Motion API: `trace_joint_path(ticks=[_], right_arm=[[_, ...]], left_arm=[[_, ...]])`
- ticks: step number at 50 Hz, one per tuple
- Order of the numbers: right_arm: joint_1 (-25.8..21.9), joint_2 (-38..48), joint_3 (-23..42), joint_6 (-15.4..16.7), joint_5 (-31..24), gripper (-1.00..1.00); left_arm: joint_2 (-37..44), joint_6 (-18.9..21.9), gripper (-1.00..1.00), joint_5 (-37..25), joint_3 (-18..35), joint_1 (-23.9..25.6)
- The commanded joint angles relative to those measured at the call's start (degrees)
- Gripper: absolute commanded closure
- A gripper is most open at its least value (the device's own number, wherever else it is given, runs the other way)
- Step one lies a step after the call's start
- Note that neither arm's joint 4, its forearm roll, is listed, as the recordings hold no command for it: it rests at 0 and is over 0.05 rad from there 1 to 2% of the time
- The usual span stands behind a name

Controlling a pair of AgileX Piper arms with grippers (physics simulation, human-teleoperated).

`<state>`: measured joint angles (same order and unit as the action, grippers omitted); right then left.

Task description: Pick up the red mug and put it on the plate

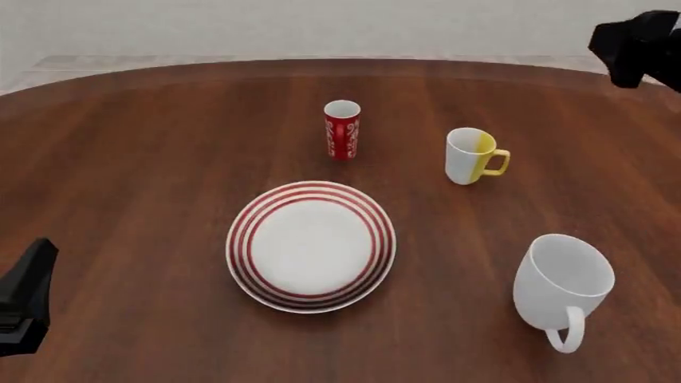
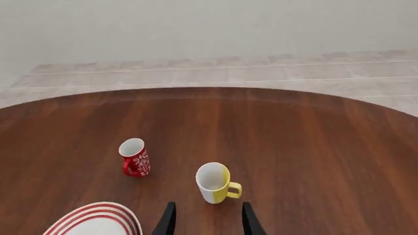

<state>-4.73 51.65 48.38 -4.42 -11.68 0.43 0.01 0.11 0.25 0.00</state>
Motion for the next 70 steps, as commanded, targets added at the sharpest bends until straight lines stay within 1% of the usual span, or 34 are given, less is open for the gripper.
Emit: trace_joint_path(ticks=[1,2,3,5,7,11,12,14,15,19,21,23,24,25,26,29,30,31,32,35,36,38,39,45,51,60,70], right_arm=[[-3.56,10.19,11.39,-0.26,-4.54,-1.0],[-3.25,10.39,11.87,-0.68,-4.36,-1.0],[-4.4,11.66,13.0,-0.94,-4.56,-1.0],[-5.02,13.69,14.33,-2.87,-4.79,-1.0],[-5.4,15.41,15.62,-2.23,-4.77,-1.0],[-7.17,18.81,18.22,-2.93,-4.83,-1.0],[-7.58,19.54,18.85,-3.55,-4.98,-1.0],[-7.76,20.82,20.29,-2.81,-4.98,-1.0],[-8.16,21.75,20.98,-3.45,-5.15,-1.0],[-9.31,25.87,24.13,-3.67,-4.78,-1.0],[-10.13,28.07,25.81,-5.77,-5.23,-1.0],[-10.18,28.63,26.48,-5.25,-5.26,-1.0],[-10.81,30.01,27.9,-6.19,-5.53,-1.0],[-10.81,30.03,27.93,-6.19,-5.55,-1.0],[-11.76,31.49,29.61,-5.91,-6.02,-1.0],[-12.75,32.79,31.11,-5.32,-6.53,-1.0],[-13.55,34.48,32.64,-6.12,-6.91,-1.0],[-13.55,34.5,32.68,-6.12,-6.93,-1.0],[-13.61,36.01,33.96,-6.8,-7.33,-1.0],[-14.24,37.95,35.85,-6.51,-7.68,-1.0],[-14.53,38.77,36.41,-7.16,-7.88,-1.0],[-14.51,39.89,37.54,-7.33,-7.99,-1.0],[-15.16,40.94,38.56,-8.1,-8.46,-1.0],[-16.29,43.86,42.52,-8.22,-9.58,-1.0],[-18.27,47.36,45.1,-9.64,-10.13,-1.0],[-19.72,50.08,46.73,-10.05,-10.4,-1.0],[-20.67,53.87,51.4,-9.86,-11.59,-1.0]], left_arm=[[-0.01,0.0,-1.0,0.0,0.0,0.01],[0.0,-0.01,-1.0,0.0,0.0,0.0],[0.0,-0.01,-1.0,0.0,0.0,0.0],[0.01,0.0,-1.0,0.0,0.0,0.0],[0.0,0.01,-1.0,0.0,0.0,-0.01],[0.0,-0.04,-1.0,0.0,0.0,-0.03],[0.0,0.01,-1.0,0.0,0.0,0.0],[-0.01,0.0,-1.0,0.0,0.0,0.0],[0.0,-0.01,-1.0,0.0,0.0,0.0],[0.0,0.01,-1.0,0.0,0.0,0.0],[0.0,-0.01,-1.0,0.0,0.0,0.0],[0.0,0.01,-1.0,0.0,0.0,0.01],[0.0,0.01,-1.0,0.0,0.0,-0.01],[0.0,0.01,-1.0,0.0,0.0,-0.01],[0.0,0.0,-1.0,0.0,0.0,-0.01],[0.01,-0.01,-1.0,0.0,0.0,0.0],[0.0,0.0,-1.0,0.0,0.0,0.0],[0.0,0.0,-1.0,0.0,0.0,0.0],[0.0,-0.01,-1.0,0.0,0.0,0.0],[0.0,0.01,-1.0,0.0,0.0,0.0],[0.0,0.0,-1.0,0.0,0.0,0.0],[-0.01,0.0,-1.0,0.0,0.0,-0.01],[-0.01,0.0,-1.0,0.0,0.0,0.0],[0.0,0.0,-1.0,0.0,0.0,0.01],[-0.01,-0.01,-1.0,0.0,0.0,0.0],[0.0,0.0,-1.0,0.0,0.0,-0.01],[-0.01,-0.01,-1.0,0.0,0.0,0.0]])
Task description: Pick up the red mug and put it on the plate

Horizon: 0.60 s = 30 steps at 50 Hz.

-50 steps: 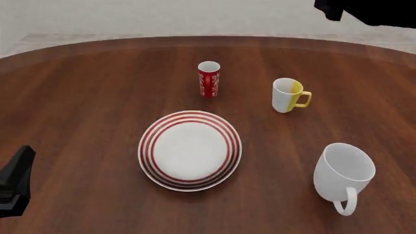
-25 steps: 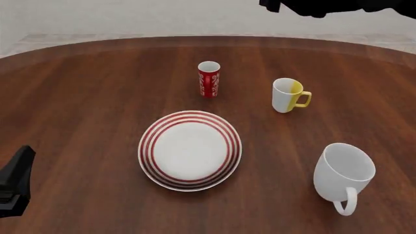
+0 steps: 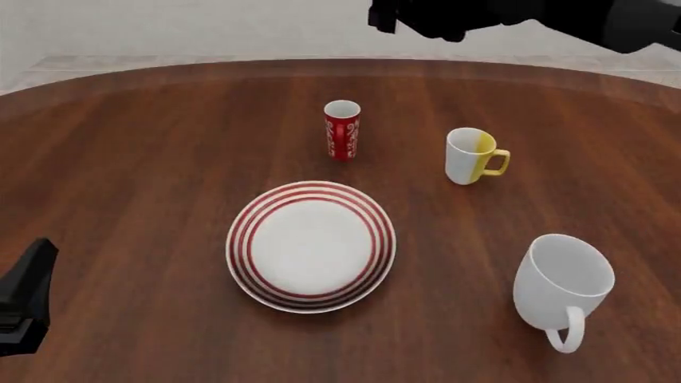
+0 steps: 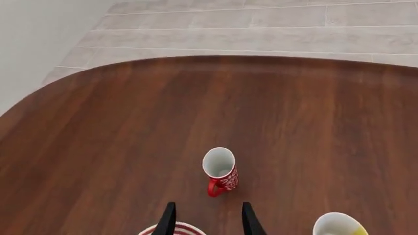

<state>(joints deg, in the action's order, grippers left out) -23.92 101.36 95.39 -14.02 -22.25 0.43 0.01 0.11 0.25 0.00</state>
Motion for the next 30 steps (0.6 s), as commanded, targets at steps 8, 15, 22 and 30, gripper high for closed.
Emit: trace_joint_path(ticks=[8,15,22,30], right_arm=[[-0.89,7.88,7.97,-1.58,-1.12,-1.0],[-0.16,9.62,9.61,-2.57,-1.12,-1.0],[0.01,11.47,11.34,-3.69,-1.15,-1.0],[0.21,12.86,10.18,-5.53,0.58,-1.0]], left_arm=[[0.0,0.01,-1.0,0.0,0.0,0.0],[0.0,0.0,-1.0,0.0,0.0,0.0],[0.0,0.0,-1.0,0.0,0.0,0.0],[0.0,-0.01,-1.0,0.0,0.0,0.0]])
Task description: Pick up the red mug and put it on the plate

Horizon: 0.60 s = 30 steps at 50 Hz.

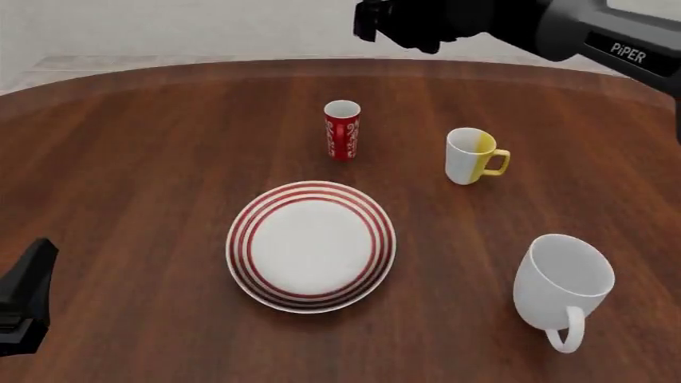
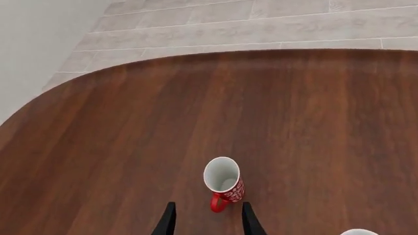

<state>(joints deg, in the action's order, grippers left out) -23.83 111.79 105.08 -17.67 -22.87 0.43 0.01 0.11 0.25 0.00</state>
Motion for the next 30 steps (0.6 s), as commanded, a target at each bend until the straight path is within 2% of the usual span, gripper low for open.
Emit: trace_joint_path(ticks=[1,30], right_arm=[[-0.28,3.13,0.81,-2.19,1.05,-1.0],[-1.27,14.99,9.49,-0.83,-1.44,-1.0]], left_arm=[[0.0,-0.01,-1.0,0.0,0.0,0.0],[0.0,0.0,-1.0,0.0,0.0,0.0]])
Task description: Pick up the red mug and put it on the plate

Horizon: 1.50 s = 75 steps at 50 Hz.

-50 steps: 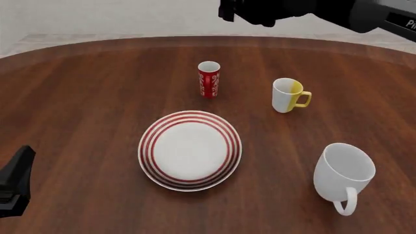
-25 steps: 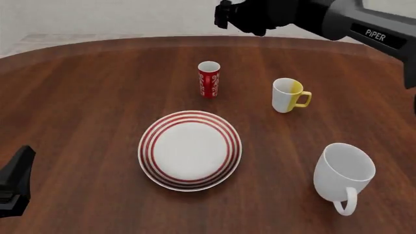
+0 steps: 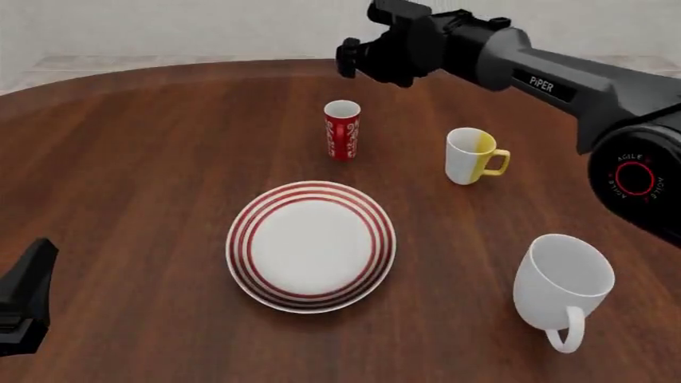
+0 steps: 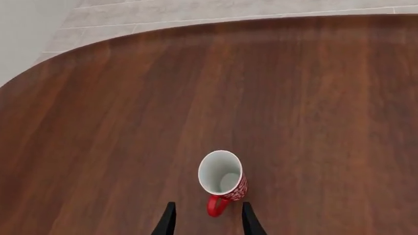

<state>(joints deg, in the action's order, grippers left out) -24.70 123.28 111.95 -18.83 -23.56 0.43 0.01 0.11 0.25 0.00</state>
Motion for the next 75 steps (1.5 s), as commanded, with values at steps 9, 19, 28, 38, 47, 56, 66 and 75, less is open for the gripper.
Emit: trace_joint_path(ticks=[9,19,28,38,47,56,66,75], right_arm=[[-1.24,4.92,3.1,0.99,-0.93,-1.0],[-2.29,4.84,2.2,1.03,-0.6,-1.0],[-2.81,5.56,1.2,0.53,0.26,-1.0],[-1.99,6.66,2.06,0.33,0.09,-1.0],[-1.78,7.31,2.44,0.1,0.01,-1.0],[-1.78,8.7,3.35,-0.25,-0.08,-1.0],[-1.59,9.75,3.67,-0.06,0.09,-1.0],[-1.76,10.34,3.88,-0.69,-0.02,-1.0]], left_arm=[[-0.01,0.01,-1.0,0.0,0.0,0.0],[0.02,0.0,-1.0,0.0,0.0,0.0],[0.01,0.0,-1.0,0.0,0.0,0.01],[0.0,-0.01,-1.0,0.0,0.0,0.0],[-0.01,0.0,-1.0,0.0,0.0,0.0],[0.0,0.0,-1.0,0.0,0.0,0.0],[0.01,0.01,-1.0,0.0,0.0,0.01],[-0.01,0.0,-1.0,0.0,0.0,0.0]])
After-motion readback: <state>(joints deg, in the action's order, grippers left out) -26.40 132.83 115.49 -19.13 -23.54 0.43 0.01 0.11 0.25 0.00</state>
